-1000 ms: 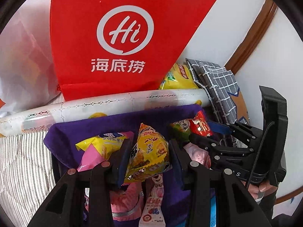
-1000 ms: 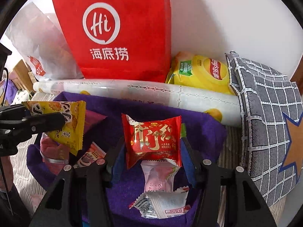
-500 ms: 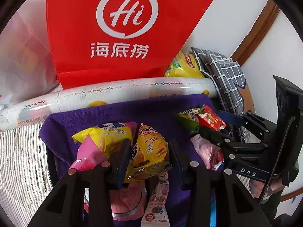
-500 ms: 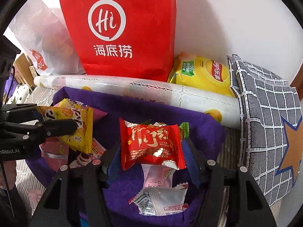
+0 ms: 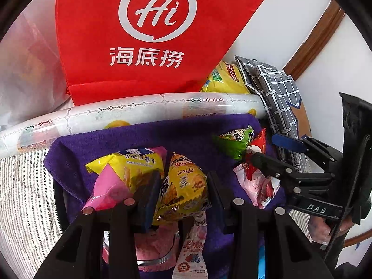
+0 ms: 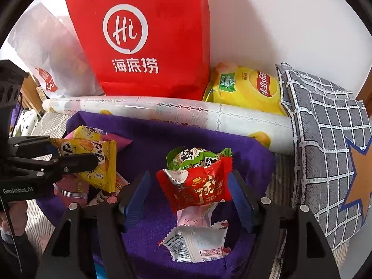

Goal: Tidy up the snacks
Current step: 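Lower both grippers and open them to drop the snacks onto the towel, then move both open grippers back toward the pink and blue packets on the bed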

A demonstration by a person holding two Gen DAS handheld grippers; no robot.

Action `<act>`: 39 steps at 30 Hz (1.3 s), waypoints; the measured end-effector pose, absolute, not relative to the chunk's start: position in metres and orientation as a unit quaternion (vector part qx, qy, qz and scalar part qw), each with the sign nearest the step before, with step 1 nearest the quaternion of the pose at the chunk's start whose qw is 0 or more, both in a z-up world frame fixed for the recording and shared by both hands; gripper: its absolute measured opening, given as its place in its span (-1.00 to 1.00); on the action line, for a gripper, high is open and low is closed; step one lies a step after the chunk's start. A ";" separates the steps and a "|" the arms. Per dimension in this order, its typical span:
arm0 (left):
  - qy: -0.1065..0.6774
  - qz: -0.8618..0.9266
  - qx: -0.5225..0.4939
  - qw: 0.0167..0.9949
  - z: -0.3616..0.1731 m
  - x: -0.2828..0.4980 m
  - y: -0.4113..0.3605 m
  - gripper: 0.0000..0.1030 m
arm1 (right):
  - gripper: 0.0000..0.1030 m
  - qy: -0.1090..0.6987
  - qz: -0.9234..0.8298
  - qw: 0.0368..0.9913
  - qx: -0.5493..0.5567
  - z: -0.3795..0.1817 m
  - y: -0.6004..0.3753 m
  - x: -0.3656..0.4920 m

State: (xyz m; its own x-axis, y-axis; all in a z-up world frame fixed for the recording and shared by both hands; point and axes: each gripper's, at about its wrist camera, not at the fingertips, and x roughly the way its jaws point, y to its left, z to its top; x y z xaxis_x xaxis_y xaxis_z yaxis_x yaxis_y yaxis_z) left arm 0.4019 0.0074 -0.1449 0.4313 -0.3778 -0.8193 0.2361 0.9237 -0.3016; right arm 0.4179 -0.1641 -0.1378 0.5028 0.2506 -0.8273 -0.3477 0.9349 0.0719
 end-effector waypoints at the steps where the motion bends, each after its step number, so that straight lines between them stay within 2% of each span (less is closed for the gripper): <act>1: 0.502 -0.182 -0.070 0.843 -0.145 0.402 0.007 -0.24 | 0.36 0.465 0.173 0.867 -0.049 -0.135 -0.166 0.417; 4: 0.503 -0.184 -0.068 0.842 -0.145 0.402 0.006 -0.14 | 0.45 0.457 0.171 0.872 -0.045 -0.131 -0.168 0.415; 8: 0.503 -0.185 -0.063 0.842 -0.144 0.401 0.004 -0.04 | 0.45 0.451 0.169 0.875 -0.041 -0.126 -0.171 0.414; 11: 0.506 -0.187 -0.062 0.840 -0.144 0.401 0.003 0.16 | 0.45 0.447 0.169 0.878 -0.040 -0.123 -0.173 0.414; 15: 0.503 -0.188 -0.060 0.841 -0.140 0.399 0.002 0.24 | 0.45 0.444 0.170 0.879 -0.036 -0.120 -0.174 0.412; 24: 0.483 -0.186 -0.049 0.854 -0.125 0.391 0.001 0.25 | 0.46 0.440 0.154 0.885 -0.021 -0.110 -0.177 0.407; 27: 0.475 -0.186 -0.045 0.859 -0.120 0.388 0.001 0.25 | 0.55 0.433 0.136 0.890 -0.029 -0.106 -0.177 0.403; 29: 0.470 -0.186 -0.043 0.861 -0.117 0.387 0.000 0.25 | 0.68 0.425 0.118 0.897 -0.036 -0.102 -0.178 0.399; 39: 0.448 -0.193 -0.030 0.873 -0.093 0.369 -0.007 0.25 | 0.71 0.432 0.069 0.899 -0.014 -0.091 -0.200 0.370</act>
